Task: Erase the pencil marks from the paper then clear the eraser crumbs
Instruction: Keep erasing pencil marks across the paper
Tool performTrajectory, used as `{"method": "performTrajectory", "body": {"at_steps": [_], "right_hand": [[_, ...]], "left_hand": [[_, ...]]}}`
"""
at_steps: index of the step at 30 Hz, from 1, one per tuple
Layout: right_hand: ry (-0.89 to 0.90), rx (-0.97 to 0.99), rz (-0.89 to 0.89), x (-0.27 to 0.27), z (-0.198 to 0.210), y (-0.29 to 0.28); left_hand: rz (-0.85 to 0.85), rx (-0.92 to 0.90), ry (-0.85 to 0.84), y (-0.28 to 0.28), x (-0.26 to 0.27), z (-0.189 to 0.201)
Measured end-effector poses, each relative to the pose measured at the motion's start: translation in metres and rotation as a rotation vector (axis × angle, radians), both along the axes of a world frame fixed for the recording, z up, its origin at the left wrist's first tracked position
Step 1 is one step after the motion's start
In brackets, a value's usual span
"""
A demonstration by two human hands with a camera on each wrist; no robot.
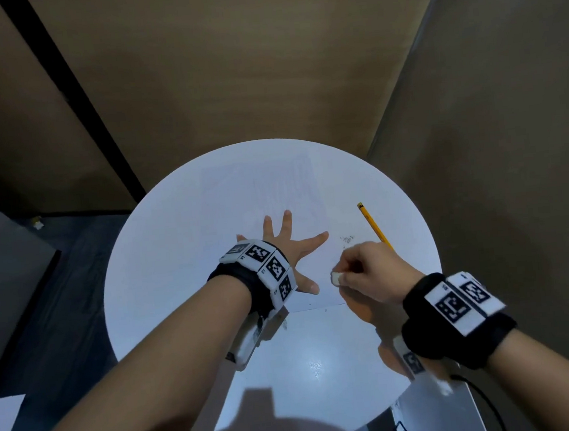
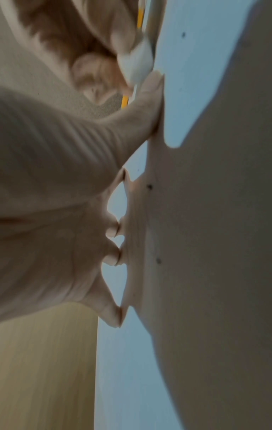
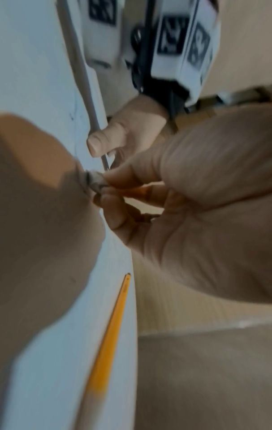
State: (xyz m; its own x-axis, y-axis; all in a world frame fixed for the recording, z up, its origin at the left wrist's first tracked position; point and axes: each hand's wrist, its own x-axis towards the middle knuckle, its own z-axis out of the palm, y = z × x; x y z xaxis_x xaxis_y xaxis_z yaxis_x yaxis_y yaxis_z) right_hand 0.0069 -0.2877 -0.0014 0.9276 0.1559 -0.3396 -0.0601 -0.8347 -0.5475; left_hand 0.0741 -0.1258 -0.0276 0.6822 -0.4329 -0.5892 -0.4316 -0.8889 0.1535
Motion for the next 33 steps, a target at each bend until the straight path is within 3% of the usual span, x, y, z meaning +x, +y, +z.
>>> {"method": "performTrajectory", "body": {"at_steps": [4,8,11,17,23,28,30,33], "right_hand": [[0.128,-0.109,0.156,-0.003,0.013,-0.004],[0.019,0.063,-0.046,0.021,0.014,0.008],[-0.056,0.041,-0.087,0.027,0.004,0.018],[0.089,-0.067,0.099,0.015,0.01,0.011],[-0.019,0.049,-0.126,0.027,0.003,0.016],[0.179,0.007,0.049,0.005,0.005,0.003],[0.212,0.128,-0.013,0.004,0.006,-0.002],[0.233,0.683,-0.456,0.007,0.006,-0.007]], "left_hand": [[-0.003,-0.01,-0.003,0.0,-0.001,0.001],[0.009,-0.038,-0.012,0.002,-0.001,-0.001],[0.013,-0.046,-0.011,0.002,-0.001,-0.001],[0.007,-0.034,-0.007,0.002,-0.001,-0.003],[0.012,-0.036,0.001,0.002,-0.001,-0.001],[0.018,-0.023,0.003,0.002,0.0,-0.002],[0.024,-0.033,0.007,0.001,0.003,0.002],[0.03,-0.05,-0.039,0.006,0.014,0.011]]}}
